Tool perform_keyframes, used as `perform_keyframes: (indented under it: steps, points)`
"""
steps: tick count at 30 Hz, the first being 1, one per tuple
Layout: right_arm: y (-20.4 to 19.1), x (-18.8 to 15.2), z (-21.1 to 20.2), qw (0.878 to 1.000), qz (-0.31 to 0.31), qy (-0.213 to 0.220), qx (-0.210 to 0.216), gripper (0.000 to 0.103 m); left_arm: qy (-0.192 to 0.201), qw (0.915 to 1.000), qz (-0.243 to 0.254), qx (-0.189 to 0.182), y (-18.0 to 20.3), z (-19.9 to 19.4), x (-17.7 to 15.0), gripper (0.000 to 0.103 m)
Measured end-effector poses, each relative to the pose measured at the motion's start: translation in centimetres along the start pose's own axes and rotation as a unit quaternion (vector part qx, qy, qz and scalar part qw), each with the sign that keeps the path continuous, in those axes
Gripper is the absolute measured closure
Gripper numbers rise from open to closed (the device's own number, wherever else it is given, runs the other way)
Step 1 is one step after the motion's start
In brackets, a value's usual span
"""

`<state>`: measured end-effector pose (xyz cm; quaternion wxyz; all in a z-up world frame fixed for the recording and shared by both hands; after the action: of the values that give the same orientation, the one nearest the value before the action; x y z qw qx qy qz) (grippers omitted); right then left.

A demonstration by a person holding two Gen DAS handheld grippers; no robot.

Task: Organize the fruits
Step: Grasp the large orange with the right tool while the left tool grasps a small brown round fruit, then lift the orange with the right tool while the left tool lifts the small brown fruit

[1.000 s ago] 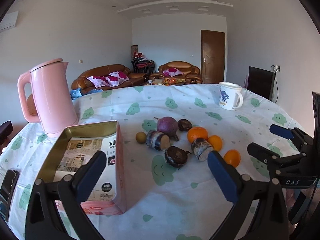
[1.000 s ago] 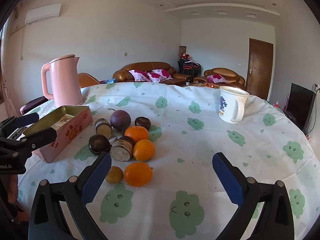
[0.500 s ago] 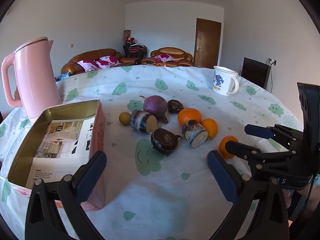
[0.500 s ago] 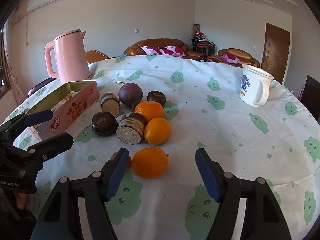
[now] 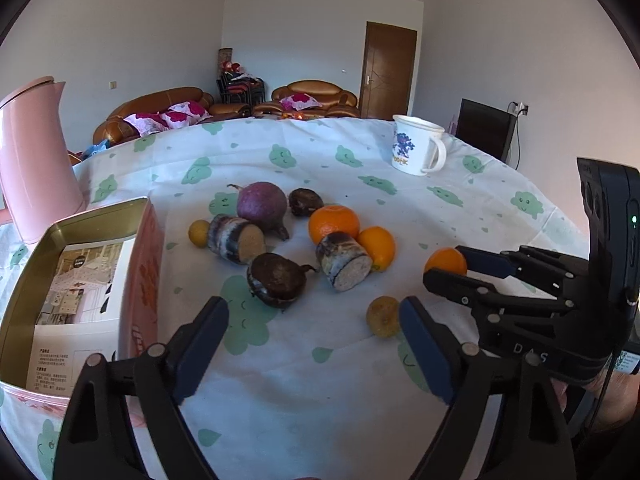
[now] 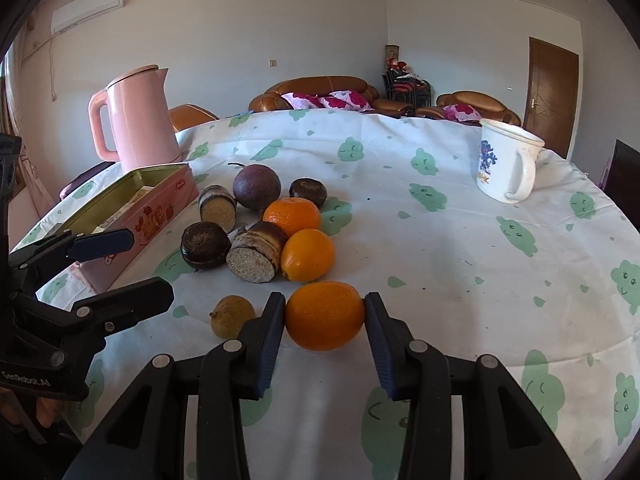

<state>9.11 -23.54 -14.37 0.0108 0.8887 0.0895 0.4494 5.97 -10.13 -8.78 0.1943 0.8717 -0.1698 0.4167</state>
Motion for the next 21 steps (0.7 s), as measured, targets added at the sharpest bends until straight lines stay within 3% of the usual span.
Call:
perform_keyframes:
  steps: [5, 9, 15, 20, 21]
  points:
    - [1.7, -0.2, -0.1, 1.000, 0.019, 0.002, -0.007, 0.060, -0.029, 0.9991, 0.006, -0.029, 1.5, 2.3, 0.4, 0.027]
    - [2.3, -0.2, -0.1, 1.000, 0.031, 0.004, -0.003, 0.060, -0.061, 0.9972, 0.007, -0.042, 2.1, 4.2, 0.2, 0.050]
    - [2.3, -0.2, -0.2, 0.999, 0.034, 0.005, 0.005, 0.060, -0.080, 0.9956, 0.005, -0.049, 2.5, 5.2, 0.2, 0.052]
    - [2.0, -0.2, -0.2, 1.000, 0.025, 0.008, 0.006, 0.060, -0.086, 0.9941, 0.005, -0.066, 2.5, 5.4, -0.1, 0.075]
    - [2.0, -0.2, -0.2, 1.000, 0.024, 0.009, 0.006, 0.060, -0.085, 0.9943, 0.009, -0.065, 2.7, 5.3, -0.2, 0.075]
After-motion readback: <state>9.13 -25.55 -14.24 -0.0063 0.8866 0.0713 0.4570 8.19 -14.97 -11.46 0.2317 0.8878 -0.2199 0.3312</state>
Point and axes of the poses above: each gripper's, at about its wrist camera, not at the fingertips, and z roughly the way its jaws point, y to its right, x to its top, the point moved 2 cm from there along z, roughly the way its jaws point, and after that the axes turned 12 degrees about -x, right-handed, at the moved point
